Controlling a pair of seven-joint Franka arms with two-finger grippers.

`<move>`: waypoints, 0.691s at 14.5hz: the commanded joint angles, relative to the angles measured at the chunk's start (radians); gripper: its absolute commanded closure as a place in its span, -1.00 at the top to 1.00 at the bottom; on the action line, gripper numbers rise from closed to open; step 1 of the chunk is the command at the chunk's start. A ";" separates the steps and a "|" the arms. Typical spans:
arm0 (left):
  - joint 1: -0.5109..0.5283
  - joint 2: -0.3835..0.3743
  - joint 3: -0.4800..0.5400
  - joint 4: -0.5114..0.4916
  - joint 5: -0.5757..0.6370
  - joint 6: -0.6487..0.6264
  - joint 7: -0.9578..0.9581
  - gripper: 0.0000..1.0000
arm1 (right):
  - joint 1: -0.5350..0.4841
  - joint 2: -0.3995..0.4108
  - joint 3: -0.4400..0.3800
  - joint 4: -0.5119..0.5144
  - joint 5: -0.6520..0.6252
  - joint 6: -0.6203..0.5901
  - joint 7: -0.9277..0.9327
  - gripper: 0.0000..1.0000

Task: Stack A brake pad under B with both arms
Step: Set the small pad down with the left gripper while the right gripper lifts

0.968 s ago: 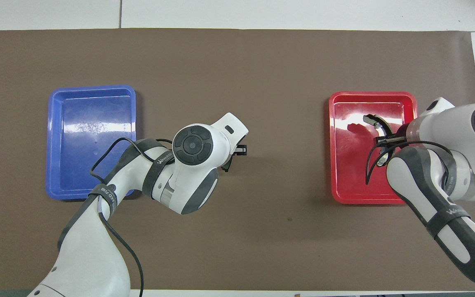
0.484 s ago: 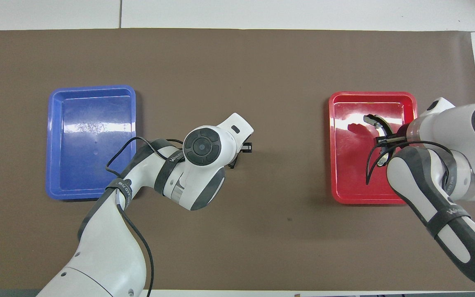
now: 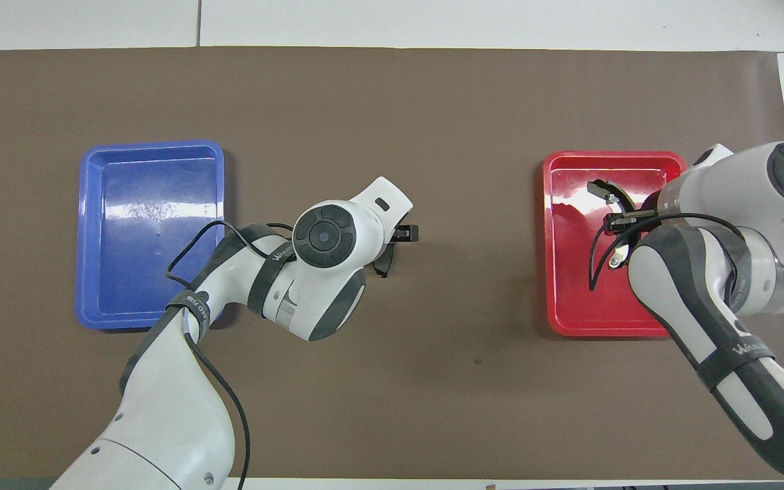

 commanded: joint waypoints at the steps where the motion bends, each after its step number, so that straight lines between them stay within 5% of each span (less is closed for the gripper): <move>1: 0.058 -0.093 0.006 0.003 -0.008 -0.133 0.061 1.00 | 0.060 0.022 0.005 0.078 0.016 -0.064 0.116 -1.00; 10: 0.498 -0.351 0.007 0.023 0.007 -0.580 0.660 1.00 | 0.411 0.115 0.004 0.221 0.023 -0.111 0.490 -1.00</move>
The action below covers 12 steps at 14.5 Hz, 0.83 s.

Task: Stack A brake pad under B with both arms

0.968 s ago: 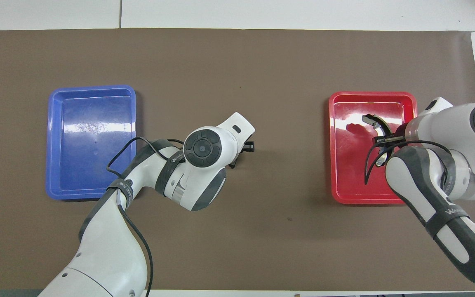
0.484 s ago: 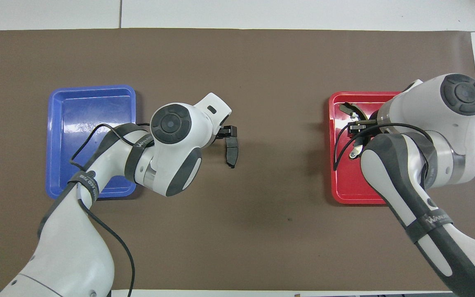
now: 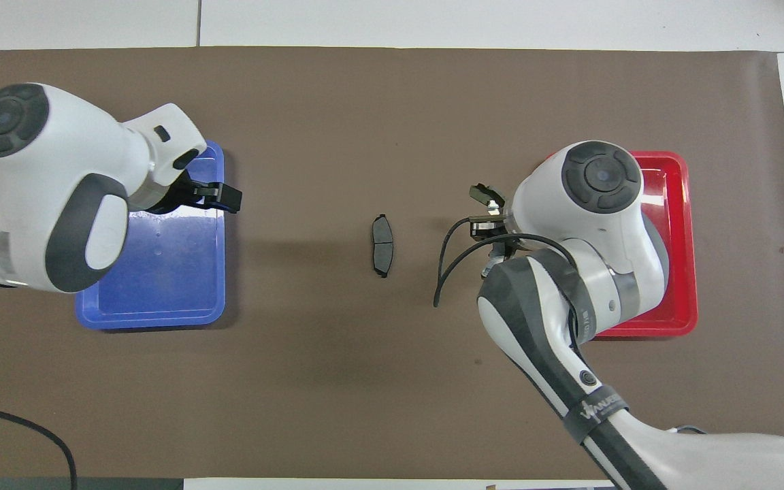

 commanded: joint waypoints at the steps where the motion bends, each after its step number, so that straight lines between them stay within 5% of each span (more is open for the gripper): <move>1: 0.122 -0.066 -0.012 0.006 0.033 -0.097 0.141 1.00 | 0.091 0.093 -0.006 0.114 0.012 -0.020 0.134 -1.00; 4: 0.190 -0.093 -0.012 0.084 0.109 -0.225 0.207 1.00 | 0.174 0.225 -0.006 0.241 0.007 -0.011 0.272 -1.00; 12: 0.316 -0.094 -0.012 0.247 0.136 -0.414 0.331 1.00 | 0.231 0.282 -0.006 0.199 -0.016 0.114 0.346 -1.00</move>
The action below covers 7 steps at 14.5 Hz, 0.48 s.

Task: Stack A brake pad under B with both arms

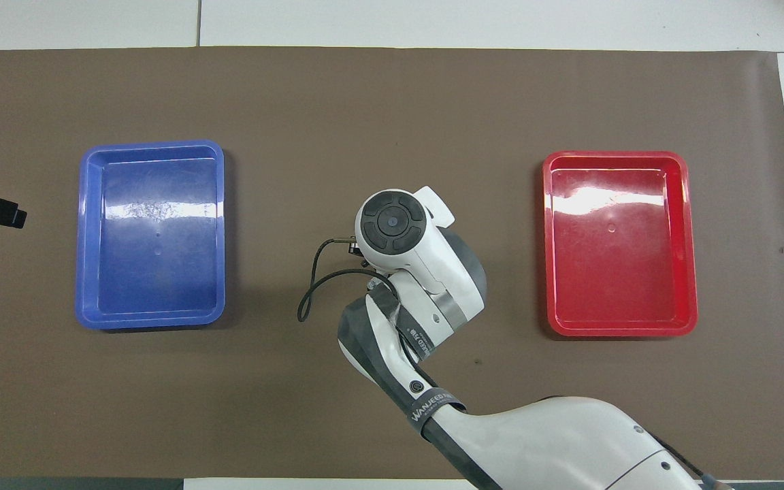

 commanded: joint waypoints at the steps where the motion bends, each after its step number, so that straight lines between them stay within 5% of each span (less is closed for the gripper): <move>1: 0.029 0.002 -0.013 0.028 0.019 -0.046 0.017 1.00 | 0.000 -0.009 -0.005 -0.015 -0.015 0.035 0.015 -1.00; 7: 0.029 -0.022 -0.016 0.015 0.017 -0.045 0.014 1.00 | 0.002 -0.005 -0.005 -0.049 -0.057 0.080 -0.008 -1.00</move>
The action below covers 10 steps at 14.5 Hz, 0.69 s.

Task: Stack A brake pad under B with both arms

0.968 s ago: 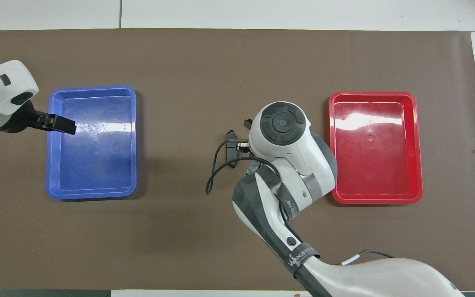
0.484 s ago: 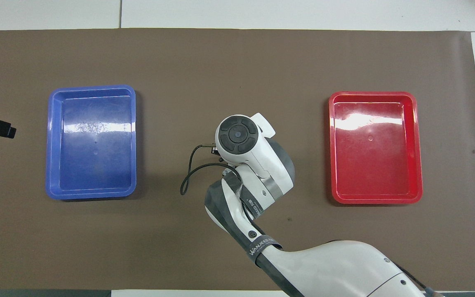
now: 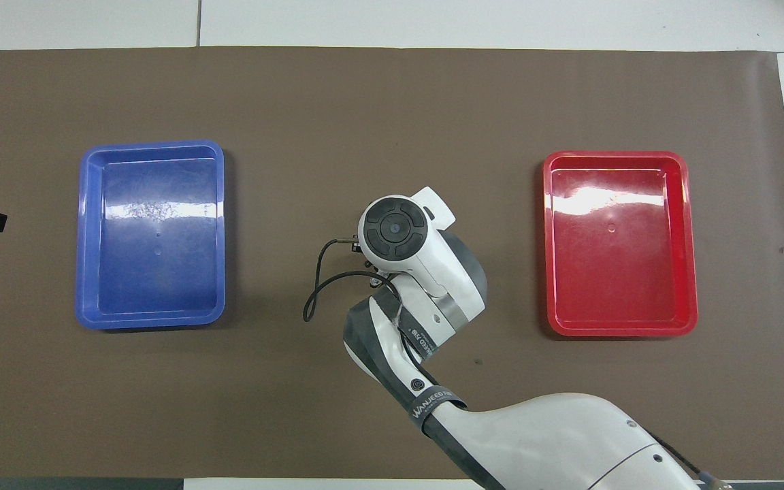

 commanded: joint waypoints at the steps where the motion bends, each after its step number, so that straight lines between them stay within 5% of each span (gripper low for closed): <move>1: 0.009 -0.019 -0.012 -0.002 0.019 -0.020 0.008 1.00 | 0.000 -0.011 0.001 -0.022 -0.029 0.023 -0.016 -1.00; 10: 0.009 -0.019 -0.012 -0.002 0.017 -0.013 0.006 1.00 | 0.002 -0.011 0.009 -0.022 -0.023 0.023 -0.065 -1.00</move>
